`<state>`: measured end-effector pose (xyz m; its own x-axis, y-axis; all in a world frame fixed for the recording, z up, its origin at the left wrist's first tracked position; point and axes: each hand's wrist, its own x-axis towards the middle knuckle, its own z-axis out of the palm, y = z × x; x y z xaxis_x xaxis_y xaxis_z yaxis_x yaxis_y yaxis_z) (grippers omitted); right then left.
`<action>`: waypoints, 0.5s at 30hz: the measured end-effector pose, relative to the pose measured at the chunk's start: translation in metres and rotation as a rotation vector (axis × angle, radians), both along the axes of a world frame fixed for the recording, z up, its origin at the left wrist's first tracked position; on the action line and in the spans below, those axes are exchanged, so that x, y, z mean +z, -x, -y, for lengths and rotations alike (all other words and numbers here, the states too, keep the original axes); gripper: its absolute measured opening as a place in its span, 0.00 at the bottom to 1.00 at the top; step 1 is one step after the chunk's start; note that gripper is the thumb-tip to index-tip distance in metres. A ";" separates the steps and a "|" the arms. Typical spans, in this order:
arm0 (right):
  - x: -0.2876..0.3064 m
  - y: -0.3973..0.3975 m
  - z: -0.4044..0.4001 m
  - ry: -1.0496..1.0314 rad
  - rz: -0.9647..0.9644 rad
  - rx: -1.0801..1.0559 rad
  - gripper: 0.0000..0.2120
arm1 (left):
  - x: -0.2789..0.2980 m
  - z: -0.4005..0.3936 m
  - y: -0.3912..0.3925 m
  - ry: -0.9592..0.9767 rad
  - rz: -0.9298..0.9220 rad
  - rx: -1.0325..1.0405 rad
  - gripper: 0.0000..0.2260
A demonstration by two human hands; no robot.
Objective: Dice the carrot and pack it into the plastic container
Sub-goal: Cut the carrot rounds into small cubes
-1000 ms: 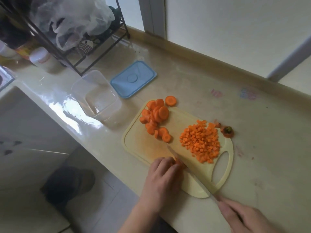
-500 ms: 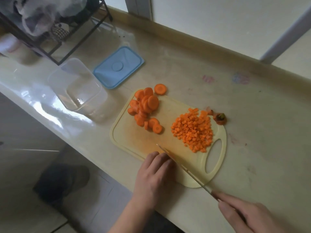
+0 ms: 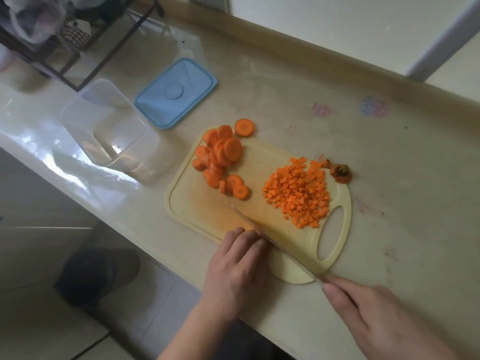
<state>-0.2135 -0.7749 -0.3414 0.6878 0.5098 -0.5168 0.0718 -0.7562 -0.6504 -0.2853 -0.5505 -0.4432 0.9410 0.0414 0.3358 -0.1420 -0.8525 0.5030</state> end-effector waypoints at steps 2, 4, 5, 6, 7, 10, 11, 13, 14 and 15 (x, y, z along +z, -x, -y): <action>0.004 -0.004 -0.001 -0.050 -0.032 -0.001 0.22 | 0.002 -0.002 0.002 -0.002 -0.003 -0.008 0.08; 0.010 -0.007 0.000 -0.053 -0.060 -0.015 0.14 | 0.003 -0.002 0.003 -0.005 0.006 0.003 0.06; 0.013 -0.007 0.000 -0.061 -0.077 -0.026 0.12 | 0.003 -0.001 0.002 -0.004 0.010 0.009 0.06; 0.016 -0.007 0.002 -0.062 -0.088 -0.039 0.12 | 0.002 0.000 0.001 0.000 0.013 0.015 0.06; 0.018 -0.006 0.004 -0.052 -0.090 -0.045 0.14 | 0.002 0.001 0.000 0.003 0.015 0.020 0.06; 0.020 -0.002 0.012 -0.020 -0.099 -0.047 0.30 | 0.003 0.003 -0.003 0.016 0.018 0.020 0.07; 0.019 0.000 0.015 -0.007 -0.095 -0.038 0.35 | 0.003 0.003 -0.004 0.019 0.024 0.015 0.08; 0.016 0.002 0.018 0.010 -0.089 -0.022 0.38 | 0.004 0.004 -0.005 0.025 0.042 -0.002 0.08; 0.015 0.002 0.019 0.018 -0.079 -0.021 0.38 | 0.004 0.004 -0.005 0.028 0.050 -0.012 0.08; 0.015 0.002 0.019 0.027 -0.066 -0.014 0.38 | 0.003 0.003 -0.006 0.032 0.056 -0.020 0.07</action>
<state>-0.2154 -0.7937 -0.3266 0.6588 0.4858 -0.5744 0.0190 -0.7740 -0.6329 -0.2797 -0.5530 -0.4401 0.9214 0.0344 0.3872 -0.1878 -0.8327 0.5209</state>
